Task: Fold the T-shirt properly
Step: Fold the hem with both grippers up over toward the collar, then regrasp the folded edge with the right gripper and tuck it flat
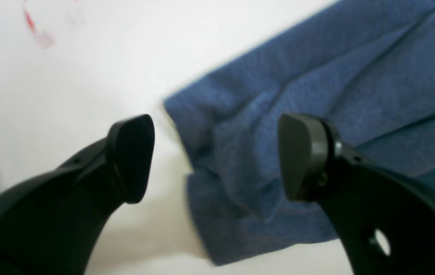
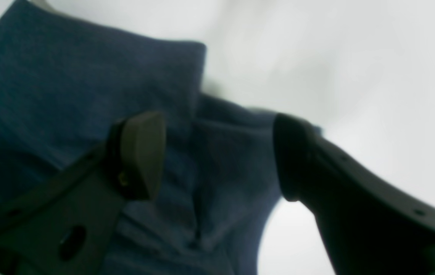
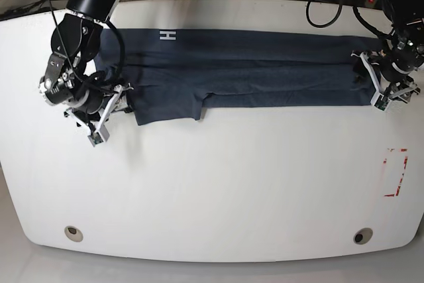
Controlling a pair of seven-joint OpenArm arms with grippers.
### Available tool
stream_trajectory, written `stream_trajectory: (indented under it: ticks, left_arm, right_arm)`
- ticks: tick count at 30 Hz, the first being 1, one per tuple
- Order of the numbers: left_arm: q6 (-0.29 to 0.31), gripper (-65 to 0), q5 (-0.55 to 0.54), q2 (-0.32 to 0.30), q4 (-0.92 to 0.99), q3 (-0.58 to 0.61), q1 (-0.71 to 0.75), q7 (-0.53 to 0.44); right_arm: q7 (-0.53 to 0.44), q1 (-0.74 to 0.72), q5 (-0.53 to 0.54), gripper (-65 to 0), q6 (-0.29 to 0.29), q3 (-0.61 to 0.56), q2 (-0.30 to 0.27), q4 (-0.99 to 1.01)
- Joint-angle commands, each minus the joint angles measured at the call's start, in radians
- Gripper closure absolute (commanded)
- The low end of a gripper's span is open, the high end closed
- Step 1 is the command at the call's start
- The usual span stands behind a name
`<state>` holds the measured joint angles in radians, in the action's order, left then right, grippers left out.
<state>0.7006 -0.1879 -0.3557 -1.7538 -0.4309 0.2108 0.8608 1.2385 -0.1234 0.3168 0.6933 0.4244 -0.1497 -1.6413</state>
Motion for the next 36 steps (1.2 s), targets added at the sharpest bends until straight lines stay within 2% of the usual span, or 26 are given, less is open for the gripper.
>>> stream_trajectory:
  ticks: [1,5,16,18,19,20,23,25,29,36]
  left_arm:
    - [-0.002,-46.5,-0.006,-0.01,0.021,-0.006,-0.017,-0.016]
    - [-0.002,-46.4,-0.006,-0.01,0.079,-0.009,-0.015,-0.018]
    - [-0.002,-46.4,-0.008,-0.01,0.097,-0.01,-0.015,-0.018]
    - [-0.002,-46.4,-0.008,-0.01,0.097,-0.01,-0.015,-0.018]
    - [-0.002,-46.4,-0.006,-0.01,0.097,-0.009,-0.015,-0.018]
    - [-0.002,-46.4,-0.006,-0.01,0.097,-0.007,-0.015,-0.018]
    - [-0.002,-46.4,-0.006,-0.01,0.099,-0.006,-0.015,-0.018]
    - [-0.002,-46.4,-0.006,-0.01,0.101,-0.006,-0.015,-0.018]
    - [-0.002,-46.4,-0.006,-0.01,0.101,-0.006,-0.015,-0.018]
    - [-0.002,-46.4,-0.006,-0.01,0.101,-0.006,-0.015,-0.018]
  right_arm:
    - [-0.013,-0.063,0.003,-42.5,0.005,0.004,-0.012,0.068]
    - [-0.024,-0.124,0.003,-42.5,0.005,0.004,0.017,0.197]
    - [-0.154,-0.189,0.002,-40.9,0.005,0.004,0.022,0.448]
    - [-0.171,-0.189,0.002,-34.6,0.005,0.004,0.023,0.458]
    - [-0.176,-0.189,0.002,-28.9,0.005,0.004,0.023,0.458]
    - [-0.177,-0.189,0.002,-19.8,0.005,0.004,0.023,0.456]
    - [-0.177,-0.189,0.003,0.0,0.005,0.004,0.023,0.45]
    - [-0.174,-0.186,0.003,0.0,0.005,0.004,0.023,0.422]
    - [-0.095,-0.16,0.017,0.0,0.005,0.011,0.023,0.273]
    - [0.073,-0.075,0.17,0.0,0.005,0.012,0.014,0.003]
